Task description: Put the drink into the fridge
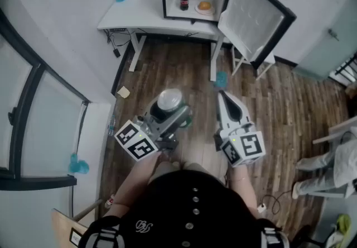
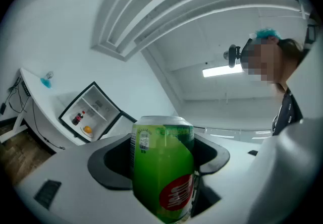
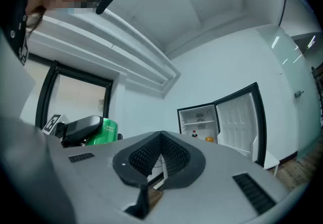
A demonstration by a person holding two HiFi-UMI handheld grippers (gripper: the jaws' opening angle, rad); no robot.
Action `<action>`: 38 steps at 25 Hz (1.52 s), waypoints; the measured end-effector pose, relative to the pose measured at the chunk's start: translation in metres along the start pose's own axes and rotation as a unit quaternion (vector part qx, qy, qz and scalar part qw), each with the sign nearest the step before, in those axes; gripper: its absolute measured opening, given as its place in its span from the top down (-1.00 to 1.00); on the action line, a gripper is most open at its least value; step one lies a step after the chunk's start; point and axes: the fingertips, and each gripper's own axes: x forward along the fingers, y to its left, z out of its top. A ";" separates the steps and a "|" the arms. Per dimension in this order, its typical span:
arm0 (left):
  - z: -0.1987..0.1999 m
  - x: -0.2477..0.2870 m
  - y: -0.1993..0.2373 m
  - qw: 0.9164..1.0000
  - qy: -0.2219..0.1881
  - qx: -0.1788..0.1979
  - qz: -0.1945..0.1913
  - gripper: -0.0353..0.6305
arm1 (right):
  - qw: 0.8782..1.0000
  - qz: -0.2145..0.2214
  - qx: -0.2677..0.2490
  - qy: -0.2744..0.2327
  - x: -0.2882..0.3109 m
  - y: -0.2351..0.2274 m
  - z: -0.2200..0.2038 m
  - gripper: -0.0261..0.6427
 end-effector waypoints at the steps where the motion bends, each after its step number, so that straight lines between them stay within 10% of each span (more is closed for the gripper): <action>1: -0.001 0.000 0.000 1.000 0.001 0.000 0.000 -0.14 | 1.000 0.001 0.000 -0.003 0.000 0.000 0.000 0.90; 23: 0.001 -0.002 0.028 1.000 0.022 -0.008 -0.014 -0.14 | 1.000 0.010 0.021 -0.002 0.028 0.016 -0.015 0.90; 38: -0.003 0.079 0.113 1.000 0.024 -0.004 -0.010 -0.14 | 0.999 0.011 0.039 0.000 0.117 -0.066 -0.034 0.90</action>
